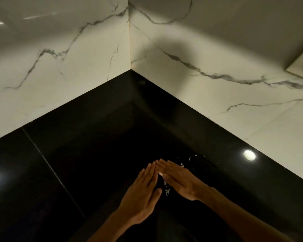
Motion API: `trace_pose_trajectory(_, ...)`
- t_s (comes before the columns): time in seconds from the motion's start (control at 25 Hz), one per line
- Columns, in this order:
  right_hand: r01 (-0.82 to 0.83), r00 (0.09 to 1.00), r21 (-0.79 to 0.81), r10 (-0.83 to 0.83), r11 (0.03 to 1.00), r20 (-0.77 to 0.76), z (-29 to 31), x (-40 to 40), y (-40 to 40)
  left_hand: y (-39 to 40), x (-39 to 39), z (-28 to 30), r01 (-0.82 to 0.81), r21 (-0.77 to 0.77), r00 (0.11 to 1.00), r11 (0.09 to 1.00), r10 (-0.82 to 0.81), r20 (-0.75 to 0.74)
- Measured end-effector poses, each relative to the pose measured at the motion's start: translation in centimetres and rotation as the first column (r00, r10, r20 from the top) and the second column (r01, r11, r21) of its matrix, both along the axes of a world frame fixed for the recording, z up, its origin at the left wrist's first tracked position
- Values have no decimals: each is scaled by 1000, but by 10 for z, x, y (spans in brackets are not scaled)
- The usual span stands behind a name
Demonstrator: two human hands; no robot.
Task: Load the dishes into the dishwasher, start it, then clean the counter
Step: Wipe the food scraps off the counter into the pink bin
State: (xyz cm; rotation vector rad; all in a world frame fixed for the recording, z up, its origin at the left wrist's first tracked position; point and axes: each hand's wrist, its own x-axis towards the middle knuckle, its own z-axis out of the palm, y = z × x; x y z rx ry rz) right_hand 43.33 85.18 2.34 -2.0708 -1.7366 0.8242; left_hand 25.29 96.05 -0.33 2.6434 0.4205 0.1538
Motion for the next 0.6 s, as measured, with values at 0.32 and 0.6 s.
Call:
trace_pose_trajectory(0.32,636,734,34,-618,771,281,-13,92,-66,37,51,8,-19,-64,992,998,11,-122)
trace_pose_trajectory(0.6,257,946,12,-254,966,203,-15,-18,-56,-27,47,1,143,-81,982,986,-152,-114)
